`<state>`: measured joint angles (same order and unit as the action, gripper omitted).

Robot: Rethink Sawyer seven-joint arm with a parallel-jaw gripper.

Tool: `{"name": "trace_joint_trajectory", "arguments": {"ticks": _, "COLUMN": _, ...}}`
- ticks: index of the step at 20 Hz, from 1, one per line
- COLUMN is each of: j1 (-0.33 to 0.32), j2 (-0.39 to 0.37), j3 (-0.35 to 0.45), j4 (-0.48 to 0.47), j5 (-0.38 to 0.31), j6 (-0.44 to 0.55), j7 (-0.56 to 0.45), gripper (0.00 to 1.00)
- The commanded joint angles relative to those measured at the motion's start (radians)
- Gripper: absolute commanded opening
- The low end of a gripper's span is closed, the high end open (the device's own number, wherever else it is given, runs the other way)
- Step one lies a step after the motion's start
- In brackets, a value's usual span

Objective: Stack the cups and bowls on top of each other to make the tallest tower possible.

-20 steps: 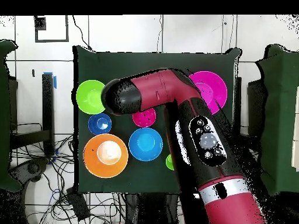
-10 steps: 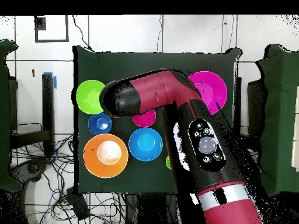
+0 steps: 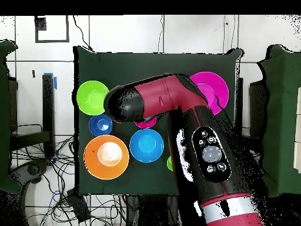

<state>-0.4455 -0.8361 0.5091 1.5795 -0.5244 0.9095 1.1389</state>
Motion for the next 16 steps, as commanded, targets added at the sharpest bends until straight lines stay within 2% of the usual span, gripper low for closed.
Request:
{"name": "trace_joint_trajectory", "arguments": {"ticks": 1, "j1": -0.029, "j2": -0.011, "j3": -0.043, "j4": 0.104, "j5": -0.079, "j6": 0.020, "j7": -0.055, "gripper": 1.00}}
{"name": "trace_joint_trajectory", "arguments": {"ticks": 3, "j1": -0.037, "j2": -0.018, "j3": -0.037, "j4": 0.107, "j5": -0.081, "j6": -0.006, "j7": -0.052, "gripper": 1.00}}
{"name": "trace_joint_trajectory", "arguments": {"ticks": 9, "j1": -0.106, "j2": -0.100, "j3": 0.026, "j4": 0.135, "j5": -0.060, "j6": -0.144, "j7": -0.078, "gripper": 1.00}}
{"name": "trace_joint_trajectory", "arguments": {"ticks": 16, "j1": -0.148, "j2": -0.121, "j3": 0.056, "j4": 0.143, "j5": -0.057, "j6": -0.240, "j7": -0.067, "gripper": 1.00}}
